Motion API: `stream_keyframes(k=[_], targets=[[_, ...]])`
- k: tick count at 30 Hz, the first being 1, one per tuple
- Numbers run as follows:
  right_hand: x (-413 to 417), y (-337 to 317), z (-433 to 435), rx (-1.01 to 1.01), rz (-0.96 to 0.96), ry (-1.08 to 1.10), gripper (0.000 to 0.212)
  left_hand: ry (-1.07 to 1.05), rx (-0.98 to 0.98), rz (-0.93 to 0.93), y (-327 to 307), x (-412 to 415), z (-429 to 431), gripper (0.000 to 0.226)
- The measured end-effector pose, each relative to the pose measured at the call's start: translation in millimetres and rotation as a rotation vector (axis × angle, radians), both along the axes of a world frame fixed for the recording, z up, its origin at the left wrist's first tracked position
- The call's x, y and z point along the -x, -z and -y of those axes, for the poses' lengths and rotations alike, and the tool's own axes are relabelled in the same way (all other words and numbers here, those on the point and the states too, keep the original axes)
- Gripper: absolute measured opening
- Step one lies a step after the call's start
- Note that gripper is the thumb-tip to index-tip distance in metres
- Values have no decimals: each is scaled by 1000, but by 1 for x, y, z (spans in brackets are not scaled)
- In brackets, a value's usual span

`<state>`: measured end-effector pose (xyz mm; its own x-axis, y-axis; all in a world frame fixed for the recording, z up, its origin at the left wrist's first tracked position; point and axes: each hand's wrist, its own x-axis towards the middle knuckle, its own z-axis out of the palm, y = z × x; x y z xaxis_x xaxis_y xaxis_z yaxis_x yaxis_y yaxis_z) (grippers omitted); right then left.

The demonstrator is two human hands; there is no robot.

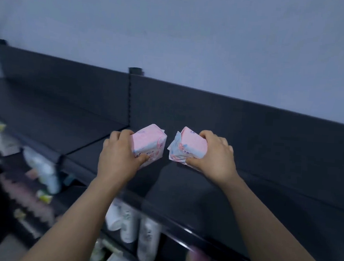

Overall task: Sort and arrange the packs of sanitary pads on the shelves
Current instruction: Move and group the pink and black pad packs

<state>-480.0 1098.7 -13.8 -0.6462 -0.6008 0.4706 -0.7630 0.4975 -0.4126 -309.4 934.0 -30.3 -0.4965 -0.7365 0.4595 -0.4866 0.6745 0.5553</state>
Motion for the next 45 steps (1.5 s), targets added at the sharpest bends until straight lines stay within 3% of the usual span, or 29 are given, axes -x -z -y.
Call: stream_keyframes(k=[14,21,33,45], targets=[[-240,7,212,-18,45,-415,62,-425,6,98,6,-296,123,63],[-336,17,295,-86,-2,-579,64,-617,-21,136,13,-400,161,60],[-449,15,467,-73,-55,-882,63,-906,-38,144,10,-504,265,62],[-480,-7,674,-17,-119,-959,66,-1054,-8,69,-4,-529,437,62]])
